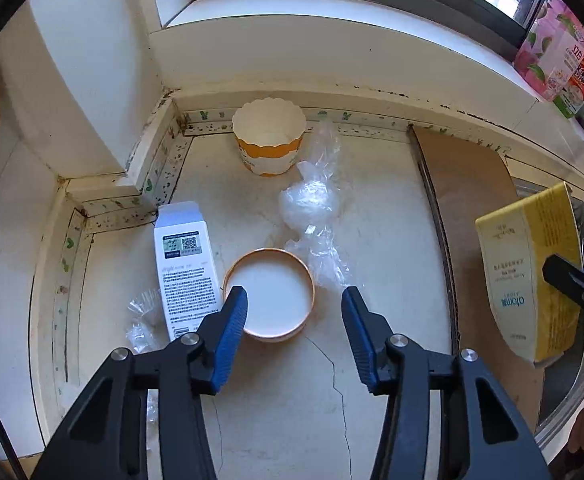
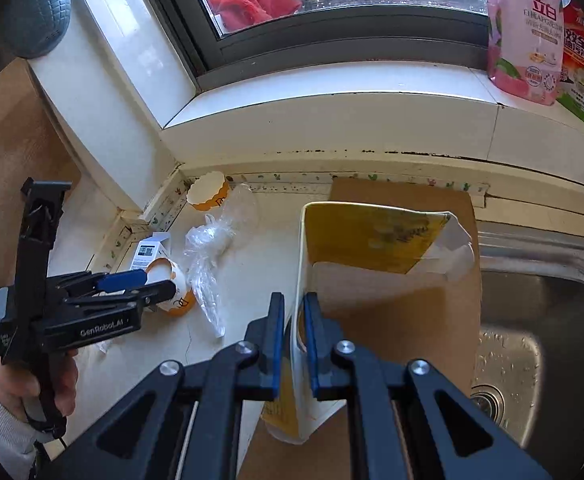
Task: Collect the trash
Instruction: 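Grasp the yellow cardboard box with the right tool while the left tool grasps the round paper lid, then lower the paper lid and yellow box into the black bin and open both tools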
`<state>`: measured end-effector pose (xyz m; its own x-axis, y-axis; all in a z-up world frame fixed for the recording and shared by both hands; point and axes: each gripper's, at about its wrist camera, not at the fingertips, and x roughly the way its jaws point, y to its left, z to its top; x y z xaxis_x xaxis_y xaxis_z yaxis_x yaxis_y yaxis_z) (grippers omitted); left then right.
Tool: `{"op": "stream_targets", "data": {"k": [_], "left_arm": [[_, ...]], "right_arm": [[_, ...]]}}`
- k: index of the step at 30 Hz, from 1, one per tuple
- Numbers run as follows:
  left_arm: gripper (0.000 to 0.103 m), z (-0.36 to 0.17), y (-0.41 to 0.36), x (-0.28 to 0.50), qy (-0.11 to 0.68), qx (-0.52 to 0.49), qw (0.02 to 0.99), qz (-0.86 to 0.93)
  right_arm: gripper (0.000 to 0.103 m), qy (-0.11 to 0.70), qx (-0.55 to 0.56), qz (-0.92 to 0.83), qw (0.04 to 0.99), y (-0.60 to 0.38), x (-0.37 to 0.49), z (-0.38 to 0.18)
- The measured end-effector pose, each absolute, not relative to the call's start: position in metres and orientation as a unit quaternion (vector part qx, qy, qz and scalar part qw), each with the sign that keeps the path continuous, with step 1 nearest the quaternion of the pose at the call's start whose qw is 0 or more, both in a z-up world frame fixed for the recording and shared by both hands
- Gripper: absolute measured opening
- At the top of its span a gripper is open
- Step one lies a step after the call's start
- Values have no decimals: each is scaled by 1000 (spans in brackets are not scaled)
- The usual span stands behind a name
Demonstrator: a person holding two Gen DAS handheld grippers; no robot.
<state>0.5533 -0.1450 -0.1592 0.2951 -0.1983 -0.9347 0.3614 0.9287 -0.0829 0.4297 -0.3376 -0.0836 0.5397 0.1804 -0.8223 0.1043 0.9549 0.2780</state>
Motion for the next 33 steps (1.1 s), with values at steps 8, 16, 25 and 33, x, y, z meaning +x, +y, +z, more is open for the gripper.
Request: {"op": "stream_targets", "data": {"k": [8,16,25,33], "left_arm": [[47,-159,-152,559,556,81,808,-177],[55,-153,-144,564,531,69,827,-172],[54,-173,-152,559,542,121,812,-179],[48,-164,-161,531,514,152,826,-173]], "right_arm": [[9,476,146,23,867,-342,419,-83],[9,473,147,41,868,-339,415,-81],[9,480,147,45,864,-337,417,-85],[9,477,147,47,865,-335,410,-80]]}}
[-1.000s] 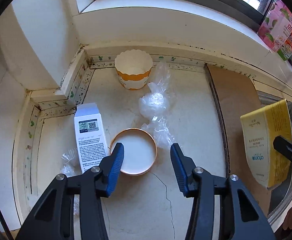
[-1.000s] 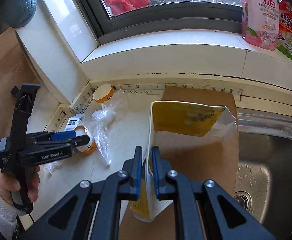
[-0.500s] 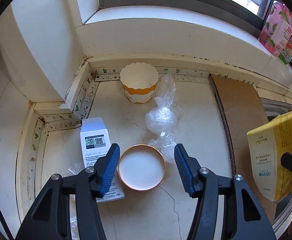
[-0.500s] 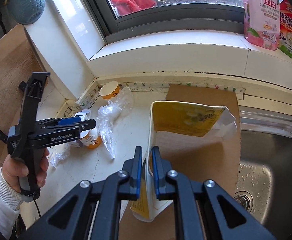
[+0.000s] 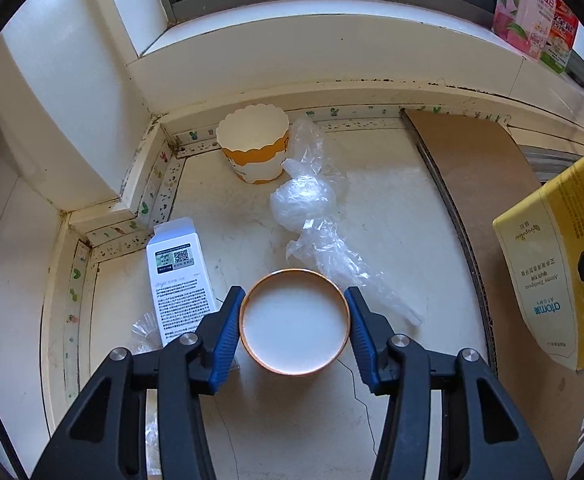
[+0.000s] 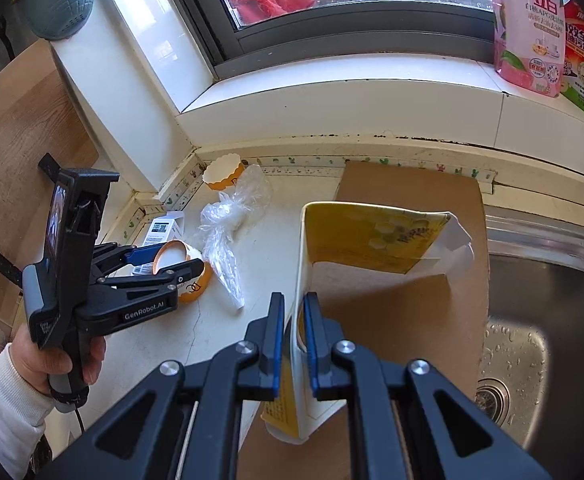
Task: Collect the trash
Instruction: 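Lower the paper lid and yellow box into the black bin and open both tools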
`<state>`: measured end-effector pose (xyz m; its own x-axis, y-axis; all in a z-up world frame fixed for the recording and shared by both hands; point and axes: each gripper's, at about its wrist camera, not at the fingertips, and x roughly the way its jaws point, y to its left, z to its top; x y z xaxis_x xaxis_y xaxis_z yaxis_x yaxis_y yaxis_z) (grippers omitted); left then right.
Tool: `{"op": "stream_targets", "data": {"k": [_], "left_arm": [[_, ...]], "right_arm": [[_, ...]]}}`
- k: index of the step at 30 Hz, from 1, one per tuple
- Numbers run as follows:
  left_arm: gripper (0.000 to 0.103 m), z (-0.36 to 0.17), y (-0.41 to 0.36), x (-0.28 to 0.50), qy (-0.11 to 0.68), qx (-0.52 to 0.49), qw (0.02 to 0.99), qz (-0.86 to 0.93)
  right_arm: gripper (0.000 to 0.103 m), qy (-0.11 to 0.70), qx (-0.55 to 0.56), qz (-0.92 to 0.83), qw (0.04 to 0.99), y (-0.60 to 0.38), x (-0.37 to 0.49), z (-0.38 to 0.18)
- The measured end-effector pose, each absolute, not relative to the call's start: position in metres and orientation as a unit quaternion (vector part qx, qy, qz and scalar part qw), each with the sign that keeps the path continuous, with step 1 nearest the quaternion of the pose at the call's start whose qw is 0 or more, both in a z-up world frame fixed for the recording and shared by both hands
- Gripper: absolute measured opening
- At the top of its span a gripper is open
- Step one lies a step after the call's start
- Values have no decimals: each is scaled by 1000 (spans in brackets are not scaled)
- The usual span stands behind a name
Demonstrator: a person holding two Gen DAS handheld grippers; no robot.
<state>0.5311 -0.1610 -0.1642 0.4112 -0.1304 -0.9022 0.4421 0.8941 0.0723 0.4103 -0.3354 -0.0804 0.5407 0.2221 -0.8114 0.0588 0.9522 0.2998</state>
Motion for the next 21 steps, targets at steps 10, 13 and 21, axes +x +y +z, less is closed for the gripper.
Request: {"op": "stream_targets", "data": {"k": [10,13,21], "left_arm": [[48,-92,-139,439,497,120,841,-176],[48,-70,-125,399,487,119,847,-178],[48,-25,-62,263,458,87,867,-176]], "right_arm": [[9,442,170,94,876,-304,354,-48],[9,429,169,108,881,-290,322,-35],[9,428,122,133,886,-219,220,-7]]}}
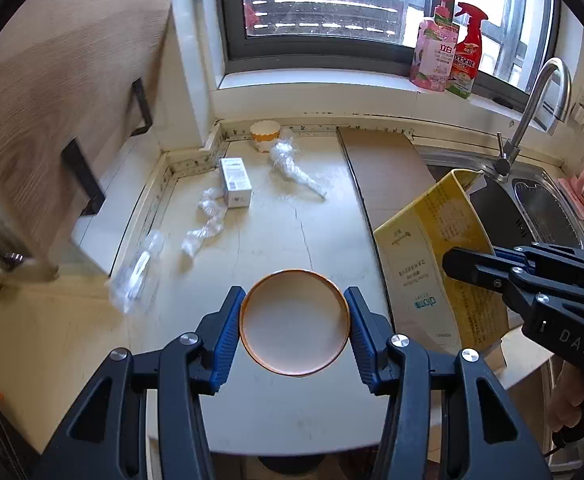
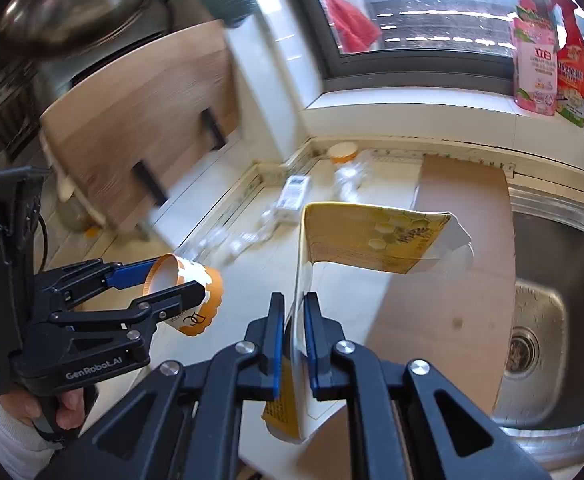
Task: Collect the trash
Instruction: 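Lower the paper lid and yellow box into the black bin and open both tools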
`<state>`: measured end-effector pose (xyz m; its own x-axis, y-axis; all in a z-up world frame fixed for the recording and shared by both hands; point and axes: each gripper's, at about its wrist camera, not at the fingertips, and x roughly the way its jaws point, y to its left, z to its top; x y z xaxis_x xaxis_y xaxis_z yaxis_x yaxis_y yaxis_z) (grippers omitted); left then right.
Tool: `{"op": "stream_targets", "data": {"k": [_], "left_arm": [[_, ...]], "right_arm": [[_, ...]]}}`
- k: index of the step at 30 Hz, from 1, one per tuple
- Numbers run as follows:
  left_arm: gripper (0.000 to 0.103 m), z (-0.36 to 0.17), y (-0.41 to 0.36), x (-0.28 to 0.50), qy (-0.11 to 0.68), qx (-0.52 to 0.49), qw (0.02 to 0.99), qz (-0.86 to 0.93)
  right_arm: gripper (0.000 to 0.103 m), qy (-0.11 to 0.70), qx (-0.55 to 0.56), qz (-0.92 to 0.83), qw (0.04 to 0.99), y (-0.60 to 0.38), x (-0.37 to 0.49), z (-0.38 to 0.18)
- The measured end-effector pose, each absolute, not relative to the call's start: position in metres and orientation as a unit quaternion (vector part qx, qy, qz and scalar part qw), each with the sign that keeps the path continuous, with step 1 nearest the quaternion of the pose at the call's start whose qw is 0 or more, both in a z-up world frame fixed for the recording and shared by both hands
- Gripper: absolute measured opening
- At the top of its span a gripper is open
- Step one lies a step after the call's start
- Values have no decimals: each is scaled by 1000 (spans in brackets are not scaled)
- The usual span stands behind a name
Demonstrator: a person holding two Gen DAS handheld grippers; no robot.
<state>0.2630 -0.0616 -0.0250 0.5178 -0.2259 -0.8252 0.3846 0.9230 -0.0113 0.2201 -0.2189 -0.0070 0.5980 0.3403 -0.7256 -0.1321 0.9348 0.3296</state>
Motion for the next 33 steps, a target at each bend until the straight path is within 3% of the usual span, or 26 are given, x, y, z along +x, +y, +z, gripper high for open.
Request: {"op": "stream_targets", "data": {"k": [12,21,28,33], "left_arm": [[48,-37,30,91,480,47,866,-131],[48,-64,53,37,507,20,854,-118],[48,-123,55,28,559,3,823,-97],[48,-198,66,29,606,-43,791,-69]], "right_arm": [[9,442,49,192,875,-99,74,3],[9,471,12,220,854,-66,22,-14],[9,509,1,244,826,-62,14,-71],[9,559,3,269,784,-67,24,-139]]}}
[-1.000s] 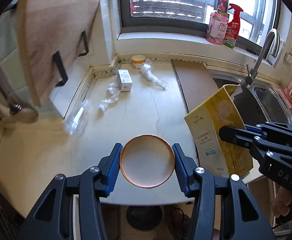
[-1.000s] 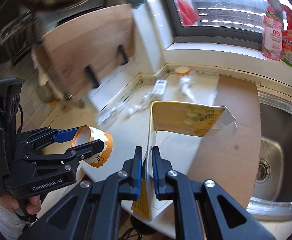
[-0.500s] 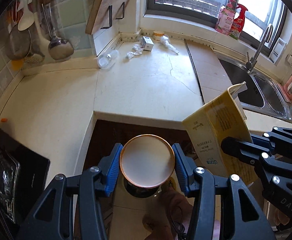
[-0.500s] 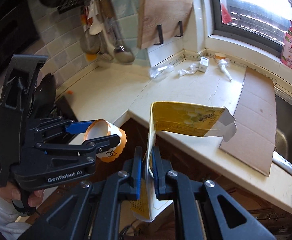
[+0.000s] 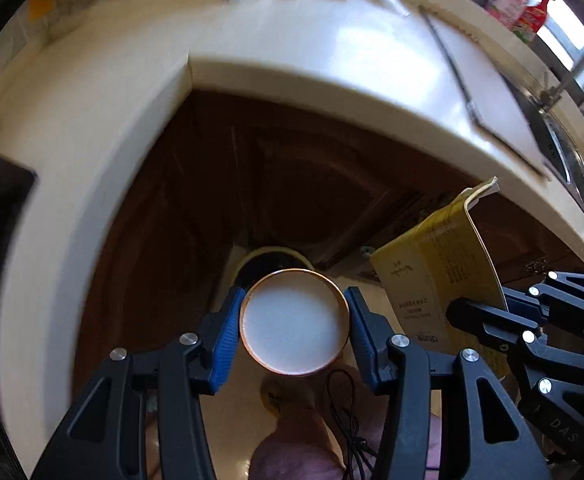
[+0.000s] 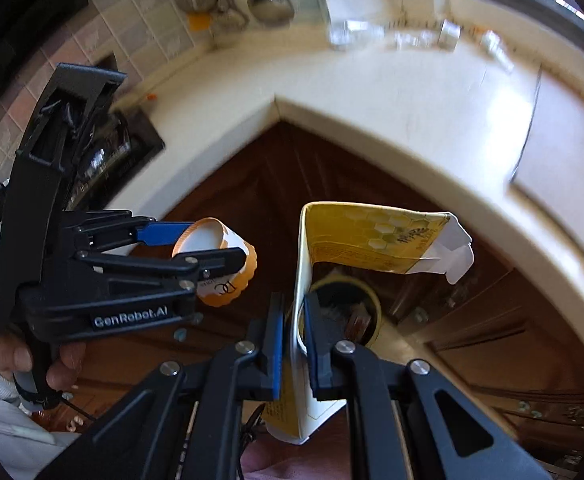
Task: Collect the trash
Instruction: 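Lower the paper lid and yellow box into the black bin and open both tools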
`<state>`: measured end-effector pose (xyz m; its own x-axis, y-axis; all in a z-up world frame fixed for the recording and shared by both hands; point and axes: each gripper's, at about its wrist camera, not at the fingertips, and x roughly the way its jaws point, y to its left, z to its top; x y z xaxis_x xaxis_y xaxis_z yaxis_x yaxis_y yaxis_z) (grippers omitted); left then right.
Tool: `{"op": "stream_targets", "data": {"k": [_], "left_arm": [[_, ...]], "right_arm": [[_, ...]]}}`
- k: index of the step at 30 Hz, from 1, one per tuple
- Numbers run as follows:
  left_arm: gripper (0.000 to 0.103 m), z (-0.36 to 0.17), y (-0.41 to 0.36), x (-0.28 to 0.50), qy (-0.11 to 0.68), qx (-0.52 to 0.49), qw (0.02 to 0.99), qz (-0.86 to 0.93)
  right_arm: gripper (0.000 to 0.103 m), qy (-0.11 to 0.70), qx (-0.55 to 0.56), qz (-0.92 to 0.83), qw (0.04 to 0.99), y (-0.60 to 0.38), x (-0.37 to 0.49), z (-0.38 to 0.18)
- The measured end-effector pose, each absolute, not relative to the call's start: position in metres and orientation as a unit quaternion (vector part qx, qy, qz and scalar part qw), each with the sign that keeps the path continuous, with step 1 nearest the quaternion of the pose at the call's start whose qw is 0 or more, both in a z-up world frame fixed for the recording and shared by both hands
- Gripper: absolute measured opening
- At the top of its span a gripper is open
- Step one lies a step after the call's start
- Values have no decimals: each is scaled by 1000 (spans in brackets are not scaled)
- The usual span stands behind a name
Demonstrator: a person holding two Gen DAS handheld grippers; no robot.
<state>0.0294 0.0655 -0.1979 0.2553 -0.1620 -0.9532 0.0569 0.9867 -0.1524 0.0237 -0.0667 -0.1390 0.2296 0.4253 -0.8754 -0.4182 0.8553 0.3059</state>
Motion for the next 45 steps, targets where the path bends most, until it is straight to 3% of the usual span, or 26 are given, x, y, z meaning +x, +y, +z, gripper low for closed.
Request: {"op": "stream_targets", "data": {"k": [9,16,21,33,38,45], "left_arm": [[49,-368,81,41,675,-117,728,-16],[49,-465,99,54,690,-171,703,2],[65,-508,112,53,697,-176,695,21],[68,-510,128,32,694,-131,707,37],[72,-493,134,22,685,-123,717,52],[72,-460,141,12,674,-125,725,63]], "right_arm": [[9,636,-19,268,723,-59,47,-289],[9,663,-44,268,697,-37,67,-384],[10,677,-47,260,687,-18,84,-432],[12,713,-36,251,654,9,97,-460],[39,708,-40,241,662,10,100,-454],[39,706,-50,238,665,0,88,-422]]}}
